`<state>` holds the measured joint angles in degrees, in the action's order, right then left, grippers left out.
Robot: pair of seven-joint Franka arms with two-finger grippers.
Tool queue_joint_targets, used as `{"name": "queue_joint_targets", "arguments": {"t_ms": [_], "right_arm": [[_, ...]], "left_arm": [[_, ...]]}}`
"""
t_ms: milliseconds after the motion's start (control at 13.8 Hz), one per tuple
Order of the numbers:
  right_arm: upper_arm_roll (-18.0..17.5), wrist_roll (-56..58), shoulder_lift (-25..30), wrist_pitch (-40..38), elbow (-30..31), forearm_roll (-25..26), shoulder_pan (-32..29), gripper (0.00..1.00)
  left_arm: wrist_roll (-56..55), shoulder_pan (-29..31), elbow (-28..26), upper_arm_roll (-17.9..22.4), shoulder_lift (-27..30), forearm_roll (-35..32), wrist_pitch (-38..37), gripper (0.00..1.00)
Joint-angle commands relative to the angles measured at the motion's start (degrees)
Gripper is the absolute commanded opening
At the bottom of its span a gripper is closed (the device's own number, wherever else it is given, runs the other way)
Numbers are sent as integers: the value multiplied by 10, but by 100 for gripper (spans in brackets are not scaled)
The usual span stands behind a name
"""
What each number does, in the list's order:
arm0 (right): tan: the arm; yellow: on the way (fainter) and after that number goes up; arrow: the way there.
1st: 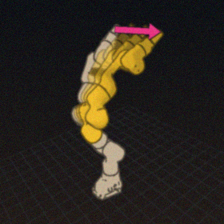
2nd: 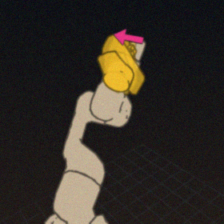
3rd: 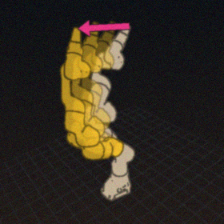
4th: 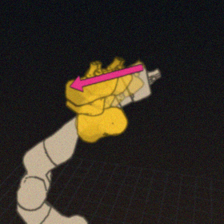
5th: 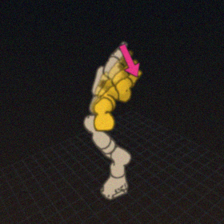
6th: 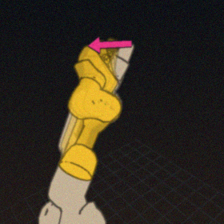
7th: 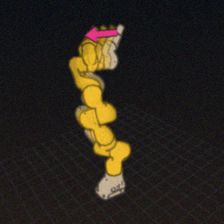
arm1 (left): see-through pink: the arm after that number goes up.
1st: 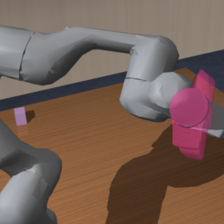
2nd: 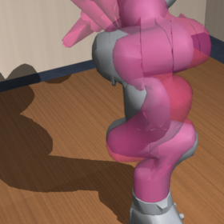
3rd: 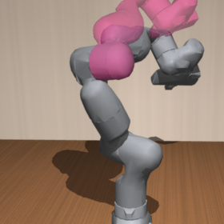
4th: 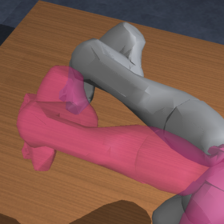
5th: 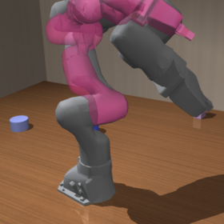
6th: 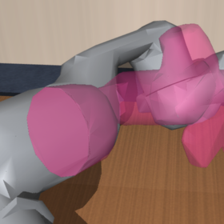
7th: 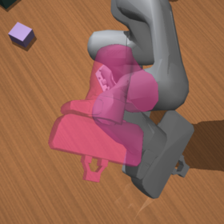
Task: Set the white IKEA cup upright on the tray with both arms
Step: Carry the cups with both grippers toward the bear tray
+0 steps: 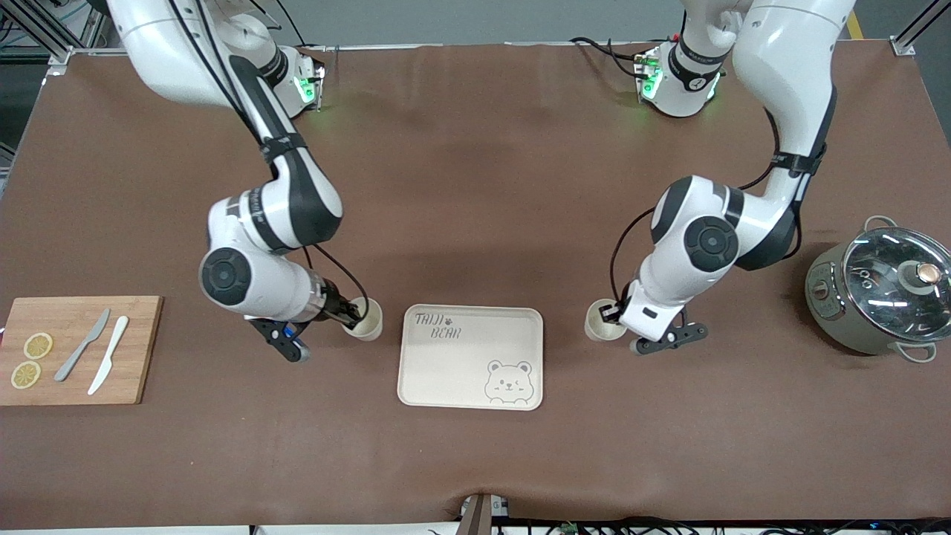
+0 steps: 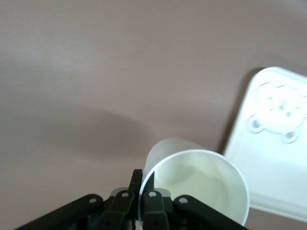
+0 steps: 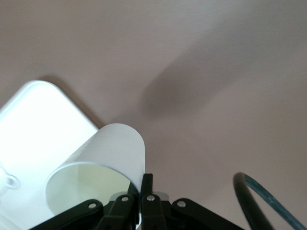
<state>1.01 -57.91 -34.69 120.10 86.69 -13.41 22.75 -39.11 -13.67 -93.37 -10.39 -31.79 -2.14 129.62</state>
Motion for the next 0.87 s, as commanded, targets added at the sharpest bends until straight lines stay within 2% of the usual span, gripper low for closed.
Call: {"name": "queue_joint_targets", "arguments": {"t_ms": [0, 145, 290, 725, 797], "right_arm": [[6, -47, -36, 59, -25, -14, 20, 0], [5, -59, -50, 66, -25, -14, 38, 0], [5, -84, -62, 73, -26, -15, 48, 0], [5, -119, -78, 86, -26, -17, 76, 0], [4, -119, -78, 85, -26, -17, 75, 18]], "left_arm": [[-45, -36, 99, 9, -78, -5, -17, 0], [-62, -46, 142, 15, -110, -5, -17, 0], [-63, -70, 162, 20, -130, -5, -9, 0], [-119, -121, 167, 32, -150, -2, 4, 0], [-123, -127, 167, 33, -154, -3, 18, 0]]}}
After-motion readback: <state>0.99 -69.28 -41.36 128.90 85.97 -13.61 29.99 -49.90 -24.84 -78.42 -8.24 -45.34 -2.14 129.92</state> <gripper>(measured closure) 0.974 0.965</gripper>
